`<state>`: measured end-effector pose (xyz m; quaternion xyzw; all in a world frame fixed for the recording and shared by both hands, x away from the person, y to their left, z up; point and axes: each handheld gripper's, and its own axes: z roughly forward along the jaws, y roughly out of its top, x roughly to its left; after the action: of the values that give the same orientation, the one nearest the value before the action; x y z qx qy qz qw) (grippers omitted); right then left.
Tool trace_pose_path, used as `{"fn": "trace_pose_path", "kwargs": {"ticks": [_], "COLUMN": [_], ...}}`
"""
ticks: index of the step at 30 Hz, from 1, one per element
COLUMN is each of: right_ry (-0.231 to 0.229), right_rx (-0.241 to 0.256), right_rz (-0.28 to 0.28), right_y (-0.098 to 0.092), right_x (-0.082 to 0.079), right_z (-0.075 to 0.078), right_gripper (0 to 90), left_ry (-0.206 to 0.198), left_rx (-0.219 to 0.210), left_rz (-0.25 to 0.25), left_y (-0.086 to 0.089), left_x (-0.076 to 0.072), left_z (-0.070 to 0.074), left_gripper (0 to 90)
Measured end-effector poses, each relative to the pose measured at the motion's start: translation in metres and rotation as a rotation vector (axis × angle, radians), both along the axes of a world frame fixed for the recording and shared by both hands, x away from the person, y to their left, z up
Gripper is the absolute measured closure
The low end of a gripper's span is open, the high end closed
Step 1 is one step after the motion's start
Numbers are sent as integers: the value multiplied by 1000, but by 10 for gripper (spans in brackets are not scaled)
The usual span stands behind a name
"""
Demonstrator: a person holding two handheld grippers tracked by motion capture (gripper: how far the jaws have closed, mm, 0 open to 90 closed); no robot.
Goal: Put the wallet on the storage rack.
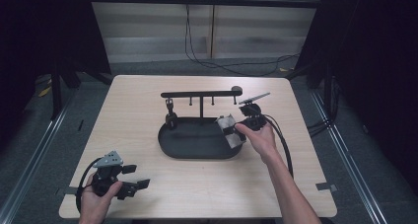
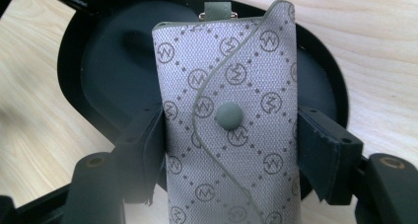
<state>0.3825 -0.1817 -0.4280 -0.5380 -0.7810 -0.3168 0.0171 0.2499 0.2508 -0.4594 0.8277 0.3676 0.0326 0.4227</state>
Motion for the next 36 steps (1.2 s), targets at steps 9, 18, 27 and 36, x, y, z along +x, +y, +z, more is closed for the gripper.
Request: {"fn": "trace_pose_path", "kwargs": {"ticks": [9, 18, 27, 36], "right_ry": [-10, -4, 4, -1], "right_rx": [6, 26, 16, -21], "right_rz": [-12, -47, -66, -42], "right_y": [5, 2, 7, 14], "right_x": [1, 0, 5, 6], "right_z": [-5, -16, -34, -42], "right_gripper": [325, 324, 322, 308], "left_ry": [0, 2, 3, 2], "left_rx": [3, 4, 2, 2], "left_rz": [0, -3, -4, -5], "left_y": [0, 0, 1, 1], "left_x": [0, 0, 0, 0], "left_z": [0, 0, 0, 0], "left_gripper": [209, 208, 208, 209]}}
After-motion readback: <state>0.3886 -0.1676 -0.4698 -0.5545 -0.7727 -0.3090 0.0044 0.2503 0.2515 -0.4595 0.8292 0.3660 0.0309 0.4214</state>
